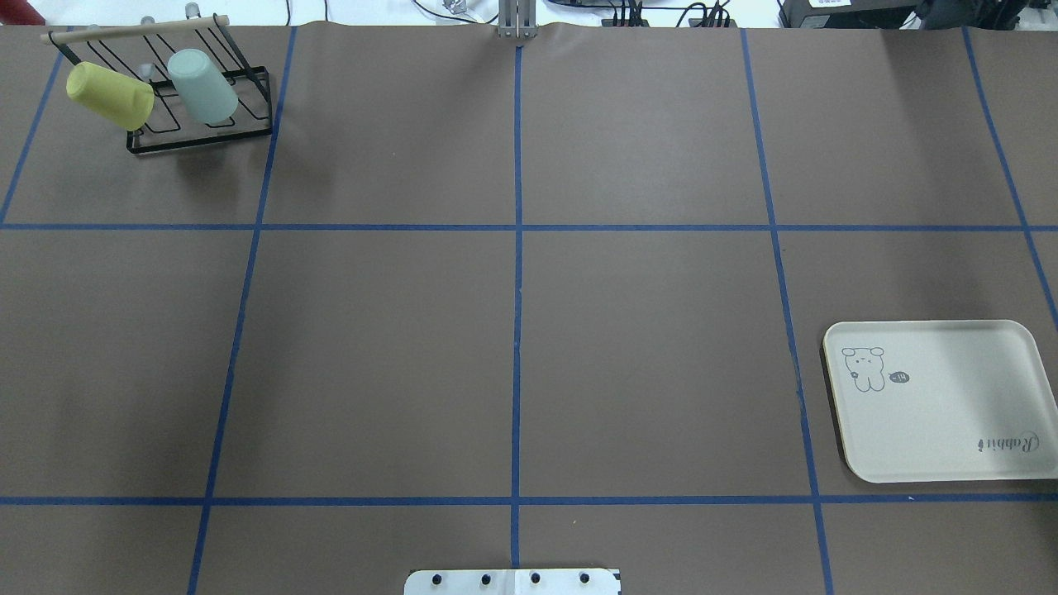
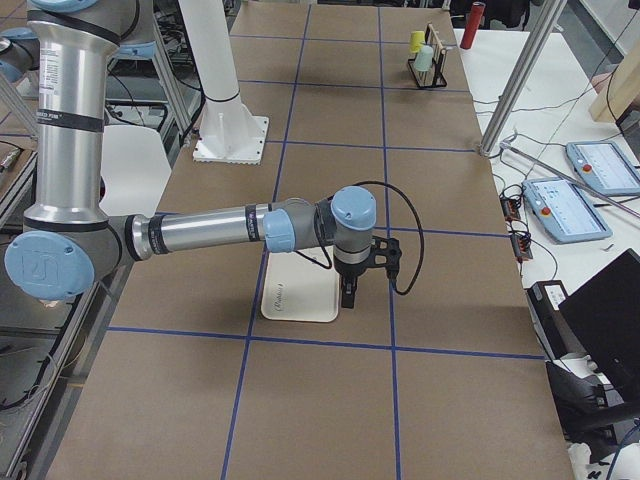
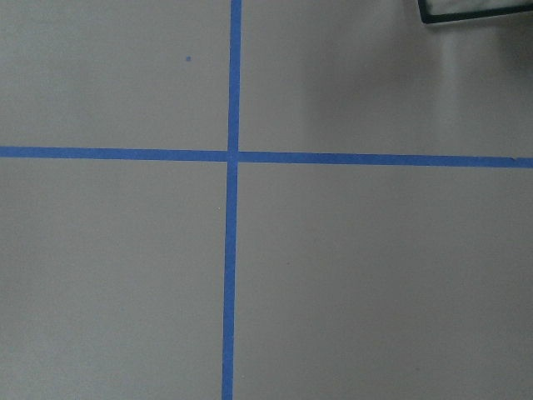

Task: Left arm grabs green cup and hands to right arm on tray

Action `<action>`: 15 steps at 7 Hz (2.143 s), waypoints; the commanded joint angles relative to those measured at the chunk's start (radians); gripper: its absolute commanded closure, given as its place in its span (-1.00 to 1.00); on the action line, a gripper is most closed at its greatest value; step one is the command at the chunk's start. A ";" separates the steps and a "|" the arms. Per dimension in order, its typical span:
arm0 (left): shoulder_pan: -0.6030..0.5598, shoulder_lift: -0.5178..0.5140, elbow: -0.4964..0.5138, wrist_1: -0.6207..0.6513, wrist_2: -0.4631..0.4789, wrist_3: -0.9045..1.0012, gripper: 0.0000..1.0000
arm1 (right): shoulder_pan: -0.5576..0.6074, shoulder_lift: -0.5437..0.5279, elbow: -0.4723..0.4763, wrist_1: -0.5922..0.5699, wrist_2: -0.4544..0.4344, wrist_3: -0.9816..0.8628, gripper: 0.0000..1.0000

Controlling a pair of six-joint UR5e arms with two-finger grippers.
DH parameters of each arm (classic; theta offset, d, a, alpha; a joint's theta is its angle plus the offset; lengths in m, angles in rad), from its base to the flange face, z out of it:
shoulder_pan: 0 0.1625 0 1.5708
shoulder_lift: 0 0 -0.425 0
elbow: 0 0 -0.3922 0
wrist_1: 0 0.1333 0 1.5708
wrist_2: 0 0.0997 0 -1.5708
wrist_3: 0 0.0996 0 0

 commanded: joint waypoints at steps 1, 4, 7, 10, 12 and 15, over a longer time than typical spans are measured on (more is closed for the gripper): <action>0.023 -0.010 -0.011 -0.001 -0.002 0.001 -1.00 | -0.002 -0.008 -0.002 0.046 0.004 0.006 -0.99; 0.052 -0.029 -0.011 -0.032 -0.029 -0.008 -1.00 | -0.020 -0.007 -0.007 0.064 -0.002 0.003 -0.99; 0.193 -0.218 0.009 -0.038 0.012 -0.272 -1.00 | -0.062 -0.005 -0.011 0.100 -0.006 0.005 -0.99; 0.347 -0.522 0.150 0.125 0.181 -0.395 -1.00 | -0.082 0.007 -0.013 0.101 -0.008 0.005 -0.99; 0.359 -0.627 0.289 0.115 0.181 -0.388 -1.00 | -0.083 0.007 -0.013 0.101 -0.011 0.005 -0.99; 0.361 -0.730 0.469 0.083 0.189 -0.381 -0.99 | -0.083 0.009 -0.013 0.101 -0.009 0.005 -0.99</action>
